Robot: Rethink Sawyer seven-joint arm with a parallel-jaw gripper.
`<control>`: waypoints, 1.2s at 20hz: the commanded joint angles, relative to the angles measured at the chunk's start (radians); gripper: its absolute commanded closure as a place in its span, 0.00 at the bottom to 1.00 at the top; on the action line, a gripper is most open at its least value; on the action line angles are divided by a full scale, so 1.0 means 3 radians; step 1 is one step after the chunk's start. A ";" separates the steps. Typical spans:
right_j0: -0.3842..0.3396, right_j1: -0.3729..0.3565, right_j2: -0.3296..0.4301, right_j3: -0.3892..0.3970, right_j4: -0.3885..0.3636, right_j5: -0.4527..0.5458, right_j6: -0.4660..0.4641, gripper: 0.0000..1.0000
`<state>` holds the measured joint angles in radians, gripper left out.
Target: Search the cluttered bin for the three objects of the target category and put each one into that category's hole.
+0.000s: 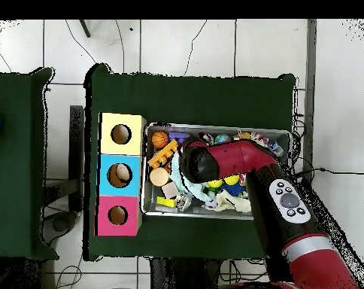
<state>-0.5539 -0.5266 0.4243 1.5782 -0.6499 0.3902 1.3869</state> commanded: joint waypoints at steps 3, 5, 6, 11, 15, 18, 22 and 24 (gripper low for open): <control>0.0013 -0.0174 -0.0227 0.0410 0.0031 -0.0003 0.0441 1.00; -0.0018 -0.0275 -0.0184 0.0480 0.0090 0.0073 0.0389 1.00; -0.0036 -0.0327 -0.0157 0.0527 0.0125 0.0089 0.0383 1.00; -0.0025 -0.0429 -0.0165 0.0617 0.0232 0.0125 0.0426 1.00; 0.0036 -0.0537 -0.0194 0.0692 0.0308 0.0170 0.0458 1.00; 0.0109 -0.0569 -0.0227 0.0736 0.0329 0.0150 0.0507 1.00; 0.0215 -0.0551 -0.0344 0.0749 0.0326 0.0038 0.0622 1.00; 0.0258 -0.0559 -0.0392 0.0767 0.0339 0.0006 0.0650 1.00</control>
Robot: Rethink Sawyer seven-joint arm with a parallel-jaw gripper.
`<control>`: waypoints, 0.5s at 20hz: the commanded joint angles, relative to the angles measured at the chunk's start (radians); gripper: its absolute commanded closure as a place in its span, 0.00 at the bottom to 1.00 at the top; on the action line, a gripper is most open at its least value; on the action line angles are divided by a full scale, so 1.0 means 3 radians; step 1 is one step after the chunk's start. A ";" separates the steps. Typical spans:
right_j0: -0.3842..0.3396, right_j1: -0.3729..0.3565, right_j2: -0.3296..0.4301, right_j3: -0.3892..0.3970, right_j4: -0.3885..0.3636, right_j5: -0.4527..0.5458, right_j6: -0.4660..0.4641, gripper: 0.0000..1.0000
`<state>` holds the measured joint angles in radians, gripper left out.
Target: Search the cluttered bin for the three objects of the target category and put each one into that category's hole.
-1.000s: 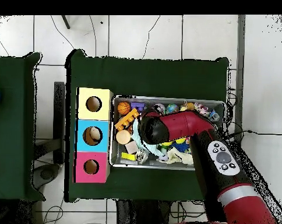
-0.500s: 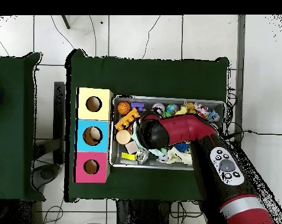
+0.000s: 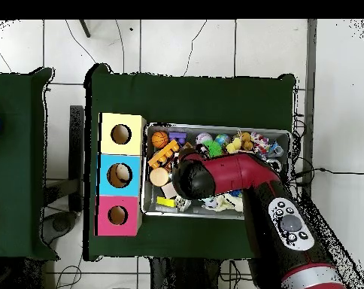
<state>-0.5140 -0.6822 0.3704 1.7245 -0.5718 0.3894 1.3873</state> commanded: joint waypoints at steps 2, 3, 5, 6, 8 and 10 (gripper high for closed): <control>0.0173 -0.0048 -0.0264 0.0305 0.0107 -0.0003 0.0675 1.00; 0.0203 -0.0051 -0.0295 0.0317 0.0117 -0.0007 0.0693 1.00; 0.0281 -0.0046 -0.0375 0.0343 0.0148 -0.0020 0.0765 1.00; 0.0332 -0.0036 -0.0417 0.0353 0.0160 -0.0027 0.0809 1.00; 0.0401 -0.0013 -0.0480 0.0364 0.0178 -0.0070 0.0847 1.00; 0.0453 0.0002 -0.0529 0.0395 0.0210 -0.0113 0.0863 1.00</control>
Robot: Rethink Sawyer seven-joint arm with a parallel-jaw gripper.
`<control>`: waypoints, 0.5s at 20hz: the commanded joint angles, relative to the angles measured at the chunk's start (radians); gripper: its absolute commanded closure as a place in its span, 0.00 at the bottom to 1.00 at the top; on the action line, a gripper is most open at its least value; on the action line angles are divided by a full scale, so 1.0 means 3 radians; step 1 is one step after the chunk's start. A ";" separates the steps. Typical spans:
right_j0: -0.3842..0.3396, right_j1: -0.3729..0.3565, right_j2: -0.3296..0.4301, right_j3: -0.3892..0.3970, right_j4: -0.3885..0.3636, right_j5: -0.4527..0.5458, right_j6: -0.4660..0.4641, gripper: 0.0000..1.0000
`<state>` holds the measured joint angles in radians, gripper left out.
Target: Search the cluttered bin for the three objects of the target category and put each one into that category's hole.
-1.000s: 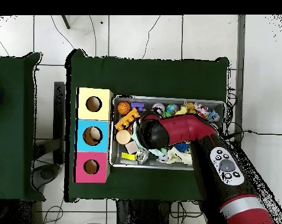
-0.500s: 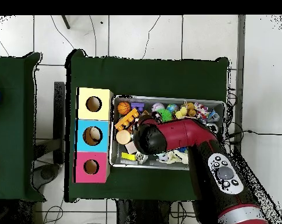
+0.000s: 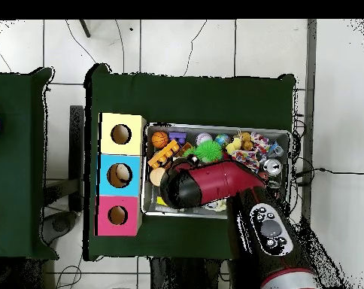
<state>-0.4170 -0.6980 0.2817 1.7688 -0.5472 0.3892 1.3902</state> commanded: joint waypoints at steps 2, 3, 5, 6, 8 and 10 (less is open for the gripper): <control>0.0157 0.0071 -0.0259 0.0266 0.0157 -0.0147 0.0845 1.00; 0.0166 0.0082 -0.0269 0.0266 0.0165 -0.0165 0.0841 1.00; 0.0184 0.0100 -0.0287 0.0273 0.0180 -0.0201 0.0821 1.00; 0.0188 0.0110 -0.0285 0.0278 0.0192 -0.0209 0.0798 1.00; 0.0188 0.0155 -0.0282 0.0262 0.0197 -0.0243 0.0758 1.00; 0.0173 0.0233 -0.0257 0.0226 0.0169 -0.0289 0.0681 1.00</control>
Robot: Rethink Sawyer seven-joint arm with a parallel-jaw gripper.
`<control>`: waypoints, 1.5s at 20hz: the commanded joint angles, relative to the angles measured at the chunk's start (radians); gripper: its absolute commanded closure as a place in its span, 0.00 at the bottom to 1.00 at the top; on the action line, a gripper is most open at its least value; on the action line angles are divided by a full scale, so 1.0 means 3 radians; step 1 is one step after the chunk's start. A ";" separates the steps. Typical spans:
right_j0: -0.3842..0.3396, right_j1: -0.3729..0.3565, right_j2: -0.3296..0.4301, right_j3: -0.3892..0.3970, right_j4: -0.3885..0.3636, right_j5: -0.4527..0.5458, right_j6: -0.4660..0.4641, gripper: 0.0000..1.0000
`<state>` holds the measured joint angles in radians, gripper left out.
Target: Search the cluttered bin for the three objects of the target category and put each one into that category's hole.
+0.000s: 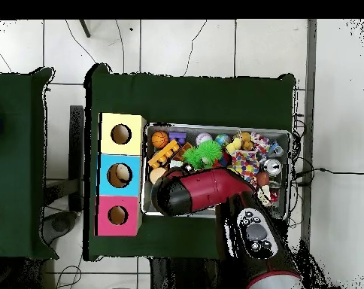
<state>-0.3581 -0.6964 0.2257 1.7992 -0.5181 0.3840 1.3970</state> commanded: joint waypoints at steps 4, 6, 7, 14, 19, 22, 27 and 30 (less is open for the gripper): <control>-0.0133 0.0366 0.0041 0.0092 0.0049 -0.0335 0.0515 1.00; -0.0193 0.0462 0.0109 0.0056 0.0004 -0.0380 0.0417 1.00; -0.0212 0.0492 0.0127 0.0047 -0.0006 -0.0402 0.0396 1.00; -0.0392 0.0508 0.0322 0.0088 0.0116 -0.0341 0.0319 1.00; -0.0488 0.0511 0.0427 0.0078 0.0172 -0.0300 0.0296 0.00; -0.0552 0.0290 0.0516 0.0155 0.0266 -0.0024 0.0193 0.00; -0.0584 0.0077 0.0585 0.0204 0.0446 0.0203 0.0184 0.00; -0.0575 -0.0044 0.0586 0.0215 0.0572 0.0371 0.0190 0.00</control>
<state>-0.5165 -0.6522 0.3052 1.8322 -0.4153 0.3500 1.3972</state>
